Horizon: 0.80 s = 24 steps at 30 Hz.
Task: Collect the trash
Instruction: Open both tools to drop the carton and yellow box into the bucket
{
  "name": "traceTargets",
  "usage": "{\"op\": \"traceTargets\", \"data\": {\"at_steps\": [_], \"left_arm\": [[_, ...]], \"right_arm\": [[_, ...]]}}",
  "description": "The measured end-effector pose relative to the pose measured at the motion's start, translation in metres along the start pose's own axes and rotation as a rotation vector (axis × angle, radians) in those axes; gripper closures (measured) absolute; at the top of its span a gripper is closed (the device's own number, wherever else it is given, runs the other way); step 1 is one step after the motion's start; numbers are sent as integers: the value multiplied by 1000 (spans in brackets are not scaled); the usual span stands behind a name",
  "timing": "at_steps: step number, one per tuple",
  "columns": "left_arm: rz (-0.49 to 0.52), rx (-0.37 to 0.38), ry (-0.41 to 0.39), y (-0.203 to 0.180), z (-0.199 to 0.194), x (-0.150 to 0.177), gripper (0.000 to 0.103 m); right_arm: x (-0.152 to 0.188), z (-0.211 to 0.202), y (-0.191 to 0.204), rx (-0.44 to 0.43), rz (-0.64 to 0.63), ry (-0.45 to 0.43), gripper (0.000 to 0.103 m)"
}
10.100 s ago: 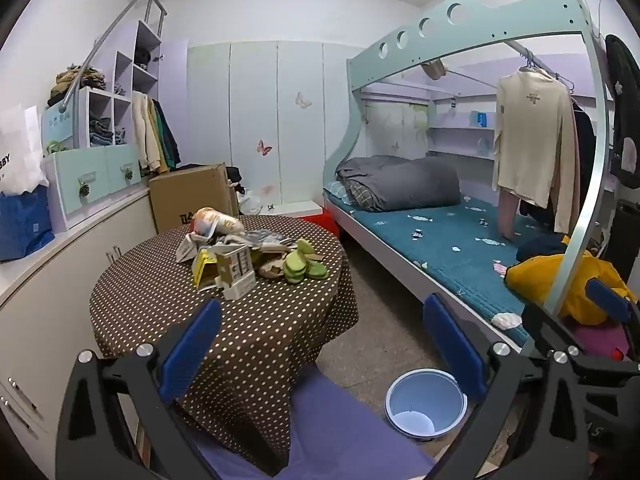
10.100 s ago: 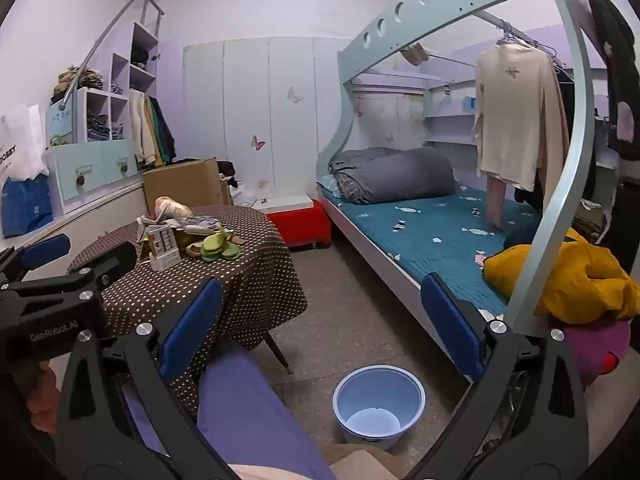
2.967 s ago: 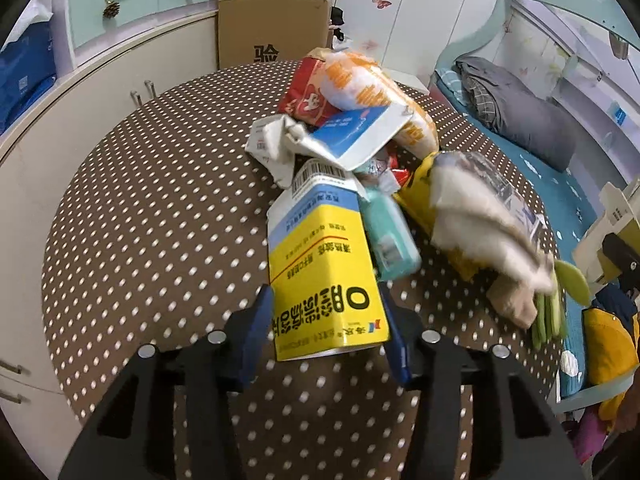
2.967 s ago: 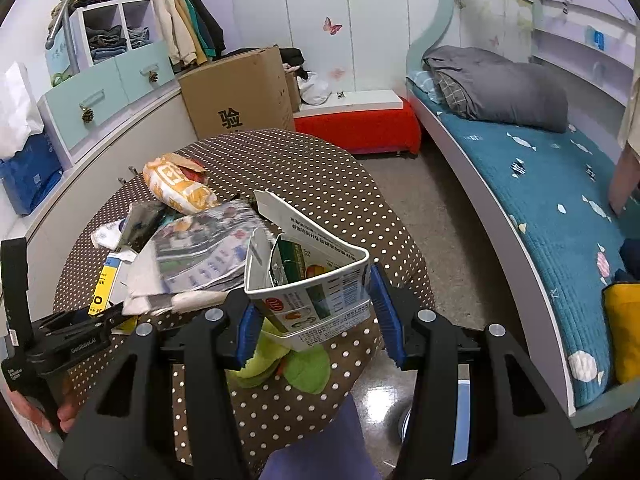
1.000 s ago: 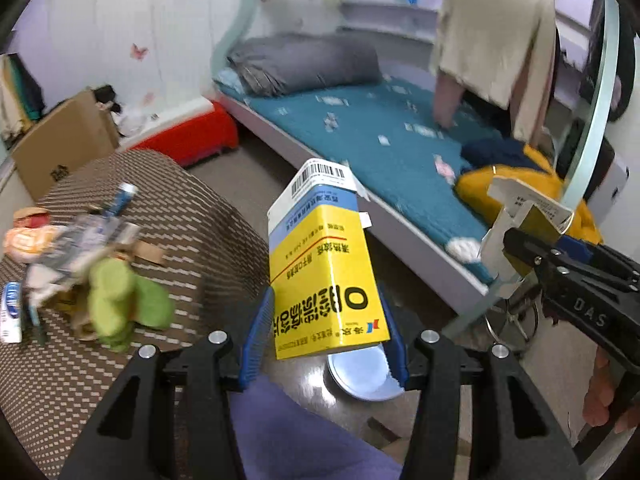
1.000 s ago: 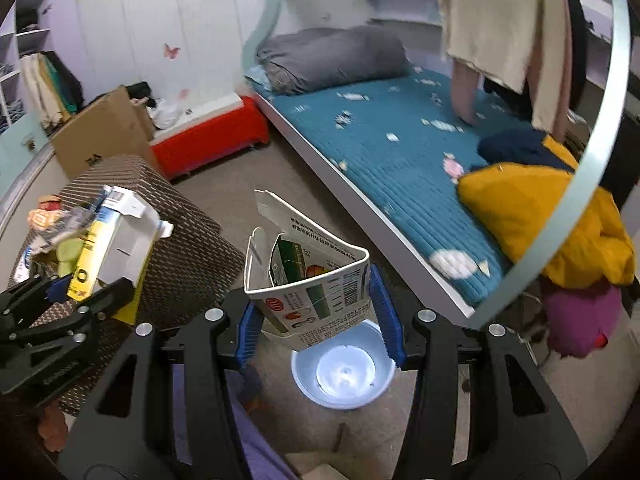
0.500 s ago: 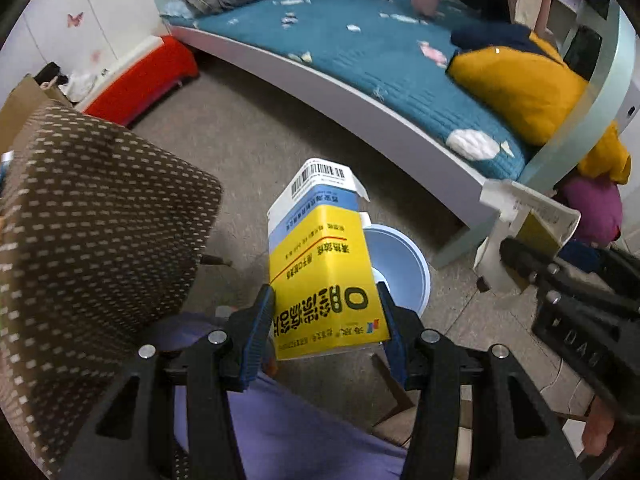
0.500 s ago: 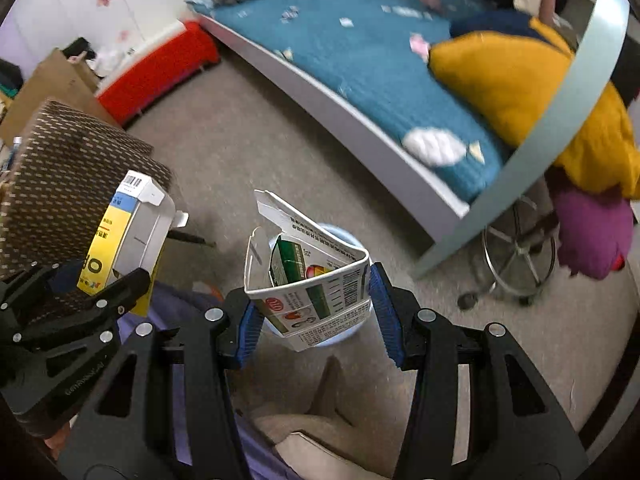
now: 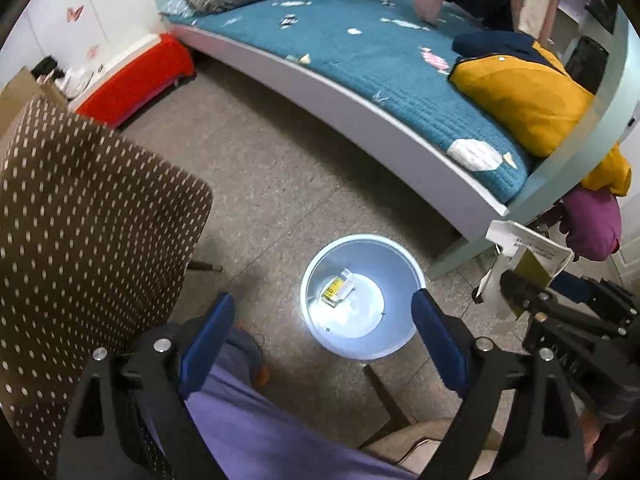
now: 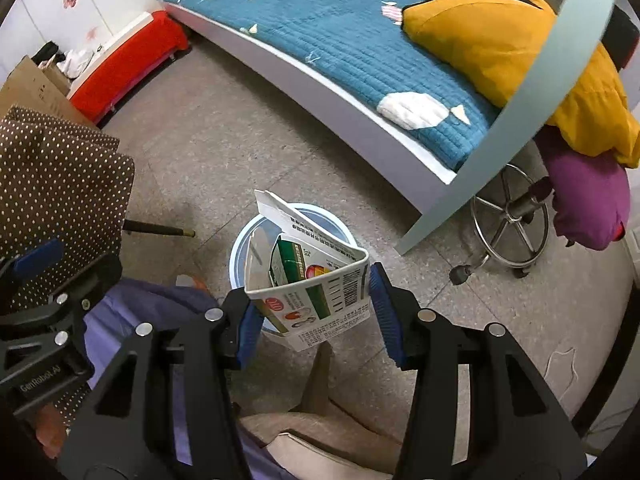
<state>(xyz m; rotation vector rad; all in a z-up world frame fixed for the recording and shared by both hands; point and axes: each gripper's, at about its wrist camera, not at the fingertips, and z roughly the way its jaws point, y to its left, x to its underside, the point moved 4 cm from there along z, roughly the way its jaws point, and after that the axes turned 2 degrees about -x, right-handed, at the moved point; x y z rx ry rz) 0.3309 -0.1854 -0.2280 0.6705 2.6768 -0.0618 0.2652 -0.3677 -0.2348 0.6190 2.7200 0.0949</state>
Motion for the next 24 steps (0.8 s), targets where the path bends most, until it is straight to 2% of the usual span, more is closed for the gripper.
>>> {"op": "traceTargets", "data": {"at_steps": [7,9,10,11,12,15,24], "left_arm": [[-62,-27,22,33,2,12,15],[-69,-33,18,38,0,13,15],[-73,-35,13,42,-2,13,15],[-76,-35,10,43,-4,13,15],[-79,-34,7,45,-5,12,15],[-84,-35,1,47,-8,11,15],[-92,-25,-16,47,-14,11,15]], "right_arm": [[-11,9,29,-24,-64,7,53],[-16,7,35,-26,-71,-3,50],[-19,6,38,-27,-76,-12,42],[-22,5,40,-22,-82,-18,23],[-24,4,42,-5,-86,-27,17],[-25,4,40,36,-80,-37,17],[-6,12,40,23,-86,27,16]]}}
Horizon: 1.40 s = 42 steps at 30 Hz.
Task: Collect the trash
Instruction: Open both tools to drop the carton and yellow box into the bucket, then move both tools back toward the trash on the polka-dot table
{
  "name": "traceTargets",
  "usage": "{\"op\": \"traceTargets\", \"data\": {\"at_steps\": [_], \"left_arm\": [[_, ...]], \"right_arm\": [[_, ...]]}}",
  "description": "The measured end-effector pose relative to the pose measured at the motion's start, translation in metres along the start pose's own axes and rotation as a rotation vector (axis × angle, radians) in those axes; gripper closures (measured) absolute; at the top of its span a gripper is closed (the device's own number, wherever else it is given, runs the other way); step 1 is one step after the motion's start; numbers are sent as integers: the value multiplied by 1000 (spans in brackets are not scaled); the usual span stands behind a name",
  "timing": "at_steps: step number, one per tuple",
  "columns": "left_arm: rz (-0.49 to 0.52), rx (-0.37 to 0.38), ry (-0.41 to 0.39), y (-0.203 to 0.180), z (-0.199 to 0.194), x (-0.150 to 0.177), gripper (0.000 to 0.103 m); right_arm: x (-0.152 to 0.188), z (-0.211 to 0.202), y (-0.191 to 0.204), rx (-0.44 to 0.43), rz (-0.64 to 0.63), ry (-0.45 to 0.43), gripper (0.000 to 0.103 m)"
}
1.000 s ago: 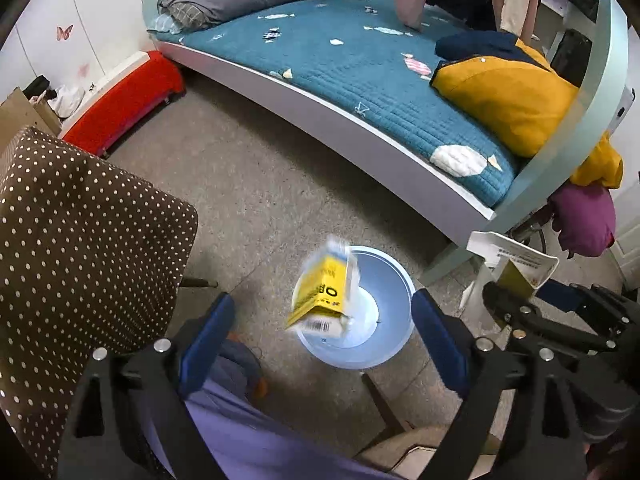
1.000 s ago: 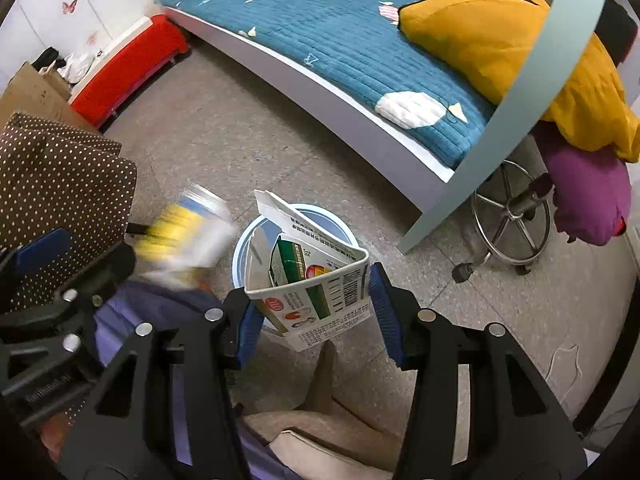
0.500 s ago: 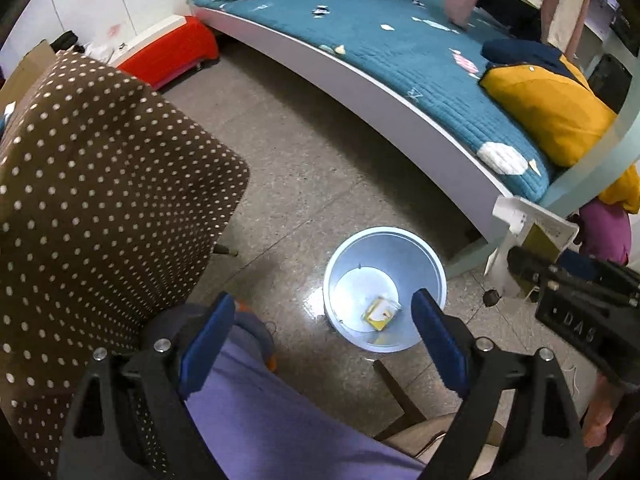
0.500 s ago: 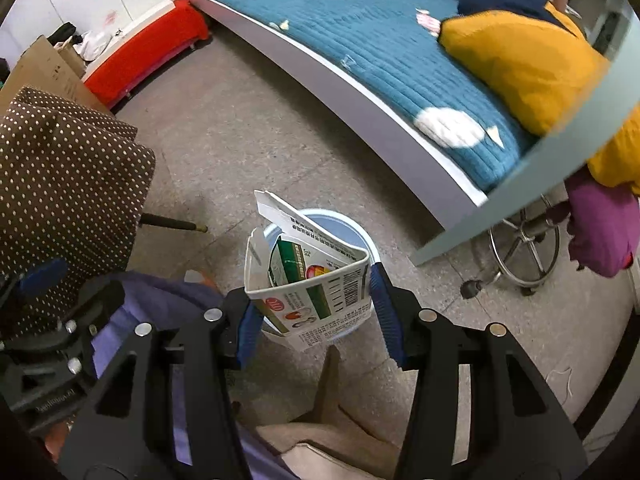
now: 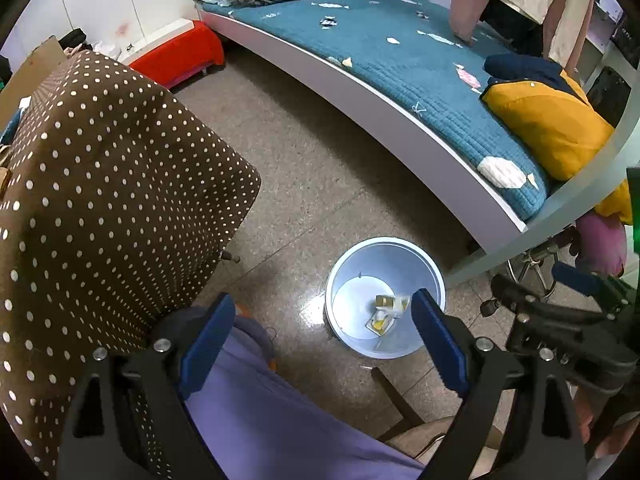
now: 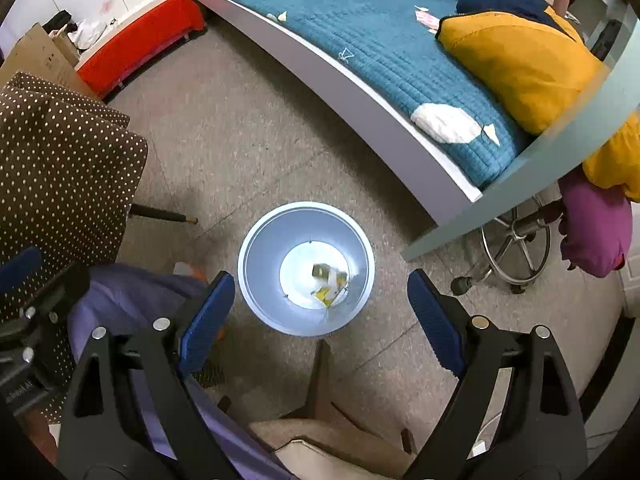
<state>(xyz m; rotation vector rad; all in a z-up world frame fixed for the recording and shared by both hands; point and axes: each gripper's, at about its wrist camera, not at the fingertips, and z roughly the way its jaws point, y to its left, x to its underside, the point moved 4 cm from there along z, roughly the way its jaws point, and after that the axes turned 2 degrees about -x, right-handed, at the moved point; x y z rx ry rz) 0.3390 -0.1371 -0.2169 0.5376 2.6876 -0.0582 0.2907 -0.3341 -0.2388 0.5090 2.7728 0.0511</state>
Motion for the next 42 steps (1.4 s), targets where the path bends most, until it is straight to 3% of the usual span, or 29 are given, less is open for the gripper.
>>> {"op": "traceTargets", "data": {"at_steps": [12,26,42], "left_arm": [[12,12,-48,-3,-23,-3,15],[-4,5,-201,6,-90,0,15],[-106,-62,-370,52,-164,11,15]], "right_arm": [[-1,-24,4,-12,-10,-46,17],[-10,-82,17,-49,-40,-183,17],[-16,-139,76,-149,-151,-315,16]]}}
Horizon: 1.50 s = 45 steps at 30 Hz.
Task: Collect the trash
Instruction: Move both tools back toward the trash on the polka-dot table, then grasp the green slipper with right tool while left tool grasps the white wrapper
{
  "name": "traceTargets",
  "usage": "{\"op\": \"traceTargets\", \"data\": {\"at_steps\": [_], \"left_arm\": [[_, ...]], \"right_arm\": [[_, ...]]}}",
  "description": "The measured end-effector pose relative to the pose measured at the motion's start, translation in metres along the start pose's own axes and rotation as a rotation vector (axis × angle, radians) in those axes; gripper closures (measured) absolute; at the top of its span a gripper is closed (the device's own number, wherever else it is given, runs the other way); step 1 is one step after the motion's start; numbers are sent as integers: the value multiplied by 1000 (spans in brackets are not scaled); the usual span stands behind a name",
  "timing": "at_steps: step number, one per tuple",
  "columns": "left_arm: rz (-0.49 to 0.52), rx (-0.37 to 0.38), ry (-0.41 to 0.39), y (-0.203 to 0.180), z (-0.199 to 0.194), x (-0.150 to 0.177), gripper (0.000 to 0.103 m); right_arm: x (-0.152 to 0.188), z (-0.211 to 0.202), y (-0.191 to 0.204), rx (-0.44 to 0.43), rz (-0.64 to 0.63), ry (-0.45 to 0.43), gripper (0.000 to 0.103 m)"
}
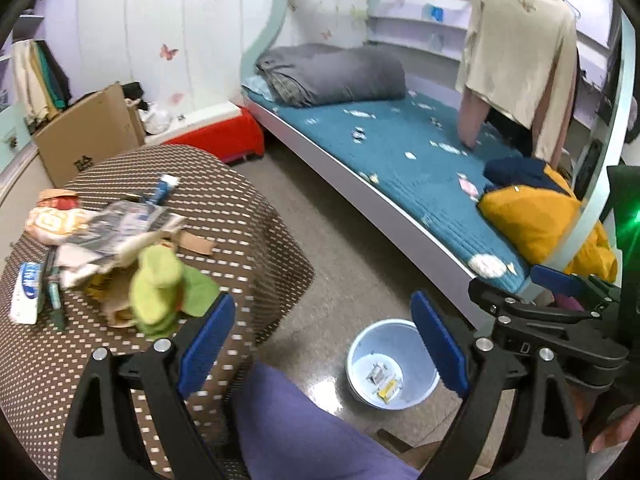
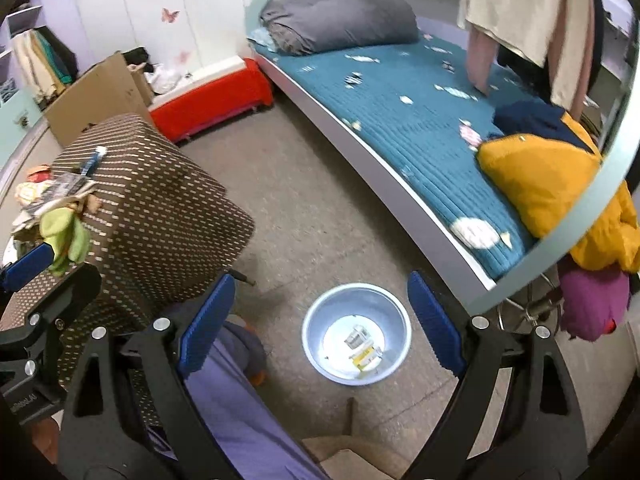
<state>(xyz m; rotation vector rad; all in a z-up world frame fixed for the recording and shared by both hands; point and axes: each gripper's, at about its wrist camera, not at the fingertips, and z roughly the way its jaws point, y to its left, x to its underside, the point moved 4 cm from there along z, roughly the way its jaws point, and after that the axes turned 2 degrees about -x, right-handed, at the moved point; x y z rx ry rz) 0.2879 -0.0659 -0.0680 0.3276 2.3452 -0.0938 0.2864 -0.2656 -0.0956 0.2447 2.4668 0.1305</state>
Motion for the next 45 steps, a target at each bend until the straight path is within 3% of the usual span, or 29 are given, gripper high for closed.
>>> {"op": "traceTargets", "data": {"at_steps": [11,27,34,39,40,41,43,44,45], "left_arm": [[-114,-116,-45,64,-28,5,15],[-308,-276,-37,169,-53,31,15],[-379,-316,-10,206,-53,48,15],[-417,-331,10,221,-52,59,15],[-423,-335,13,224,-52,61,15],[-428,-337,14,226,-53,62,15],[-435,-339,14,228,-54,63,15],[-438,-339,13,229,-54,62,15],[-440,-339,11,230,-53,62,15]], "right_arm": [[-16,-2,70,-117,-118,-25,16],[-17,19,187,-283,-318,26,16],[-18,44,221,-338,-337,55,18],[-19,64,239,-397,-333,118,52],[-19,63,239,-400,-327,113,56],[-20,61,240,-403,-326,109,73],[-21,53,241,-431,-327,101,80],[-22,50,240,-420,-330,87,91],[-24,45,239,-404,-337,64,94]]}}
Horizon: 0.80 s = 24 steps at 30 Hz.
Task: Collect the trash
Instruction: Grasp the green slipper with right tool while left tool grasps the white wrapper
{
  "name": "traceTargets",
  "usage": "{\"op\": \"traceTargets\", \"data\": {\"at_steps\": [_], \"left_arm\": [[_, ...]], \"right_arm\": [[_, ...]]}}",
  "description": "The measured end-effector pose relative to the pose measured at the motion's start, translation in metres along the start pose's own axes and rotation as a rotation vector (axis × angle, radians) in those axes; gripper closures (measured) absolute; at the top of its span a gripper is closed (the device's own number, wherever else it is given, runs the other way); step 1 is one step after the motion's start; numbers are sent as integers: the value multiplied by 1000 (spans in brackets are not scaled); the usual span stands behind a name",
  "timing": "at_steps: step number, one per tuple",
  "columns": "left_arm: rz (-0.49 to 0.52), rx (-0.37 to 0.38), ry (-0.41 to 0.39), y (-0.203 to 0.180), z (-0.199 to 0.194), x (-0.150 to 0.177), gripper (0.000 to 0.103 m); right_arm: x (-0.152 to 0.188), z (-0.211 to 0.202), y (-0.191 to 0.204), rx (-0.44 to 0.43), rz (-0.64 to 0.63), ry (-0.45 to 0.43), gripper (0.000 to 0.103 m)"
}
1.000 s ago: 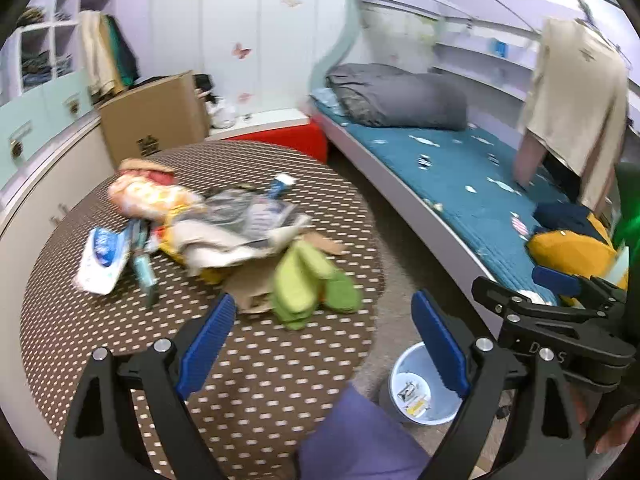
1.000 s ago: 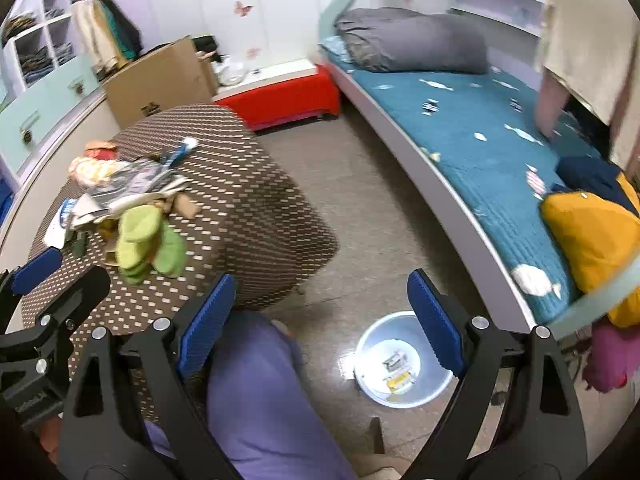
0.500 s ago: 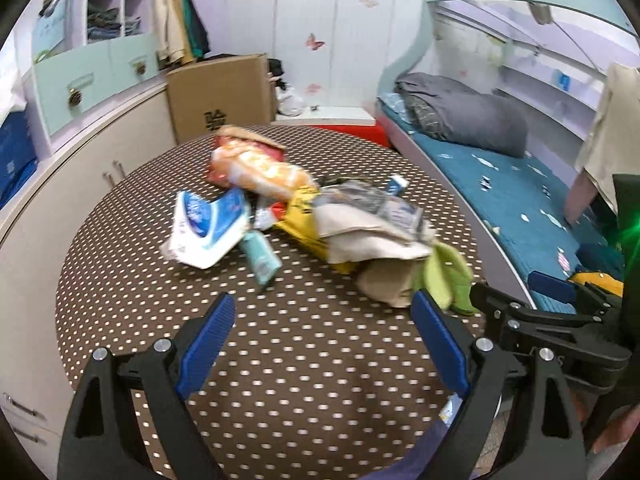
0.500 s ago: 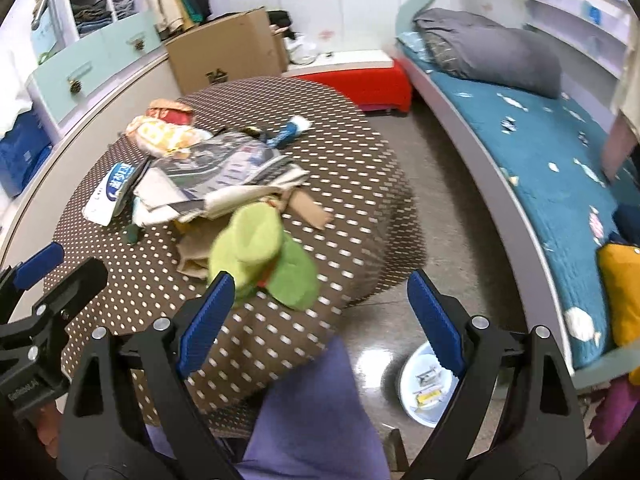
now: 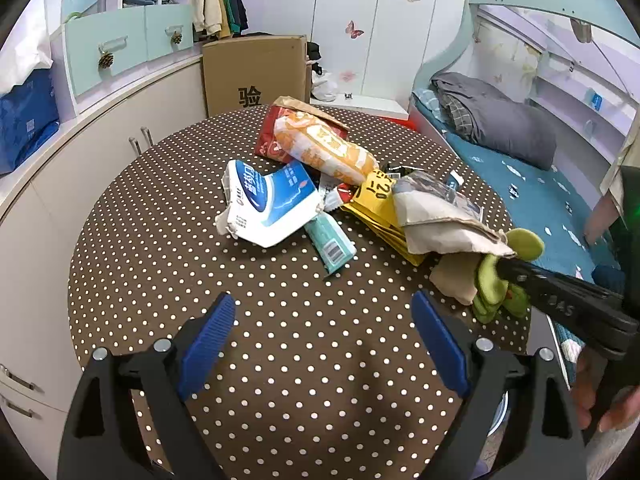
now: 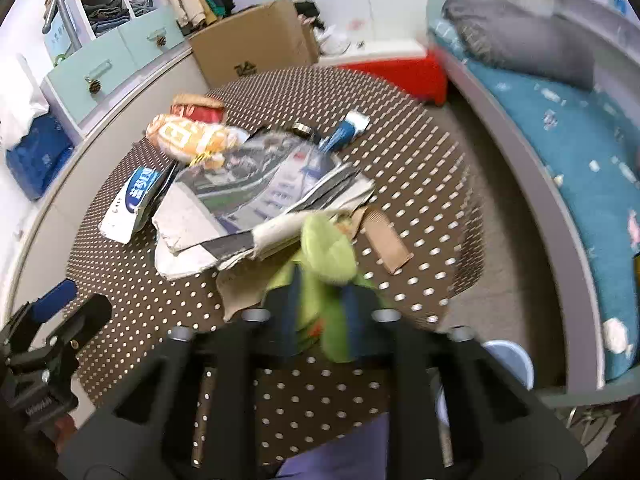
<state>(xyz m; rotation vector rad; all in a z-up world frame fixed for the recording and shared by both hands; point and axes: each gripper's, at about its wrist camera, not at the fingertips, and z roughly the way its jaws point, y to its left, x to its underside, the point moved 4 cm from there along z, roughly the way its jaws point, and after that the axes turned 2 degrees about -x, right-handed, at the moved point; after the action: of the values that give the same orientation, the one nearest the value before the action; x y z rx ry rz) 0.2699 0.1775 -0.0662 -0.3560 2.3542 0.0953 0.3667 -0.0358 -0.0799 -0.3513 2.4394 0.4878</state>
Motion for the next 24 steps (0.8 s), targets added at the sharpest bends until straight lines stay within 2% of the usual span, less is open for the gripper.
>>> {"op": "traceTargets", "data": {"at_steps": [1,7,9,10,11,12,13,14,16,19,20,21,22,23,24], "left_arm": [[-2,2,-2,0,0,-1,15],[6,30,-3,-13,2,-6,15],[12,37,-4,-17,2,-6,15],[17,43,-4,-19,2,-6,15],[20,45,-4,-21,2,-6,15],[24,44,-3,-22,2,-6,15],[25,42,-2,-23,3,-6,15],[25,39,0,-23,3,-6,15],[20,32,5,-22,5,-7,15],[13,21,8,-18,6,-7,15],[10,15,10,-16,7,-8,15],[7,11,11,-15,7,-7,15],[5,8,12,-13,8,-7,15],[4,5,12,-12,8,-7,15],[3,2,13,-11,8,-7,15]], "right_arm": [[-1,-5,0,4,-7,-14,97],[-6,-23,-8,1,-23,-55,98],[-6,-23,-13,33,-25,-49,95],[-7,-22,-15,47,-21,-44,90],[-6,-21,-16,49,-23,-37,60],[-6,-19,-17,26,-21,-32,17],[-5,-19,-17,6,-13,-48,15],[-5,-19,-18,-5,-7,-66,16],[-5,-10,-14,-7,-28,-43,18],[-7,11,-14,-50,-14,0,32],[-7,18,-15,-64,0,18,53],[-7,28,-18,-84,21,41,64],[-9,27,-18,-85,20,17,74],[-9,28,-19,-93,13,12,82],[-8,29,-20,-103,17,17,84]]}}
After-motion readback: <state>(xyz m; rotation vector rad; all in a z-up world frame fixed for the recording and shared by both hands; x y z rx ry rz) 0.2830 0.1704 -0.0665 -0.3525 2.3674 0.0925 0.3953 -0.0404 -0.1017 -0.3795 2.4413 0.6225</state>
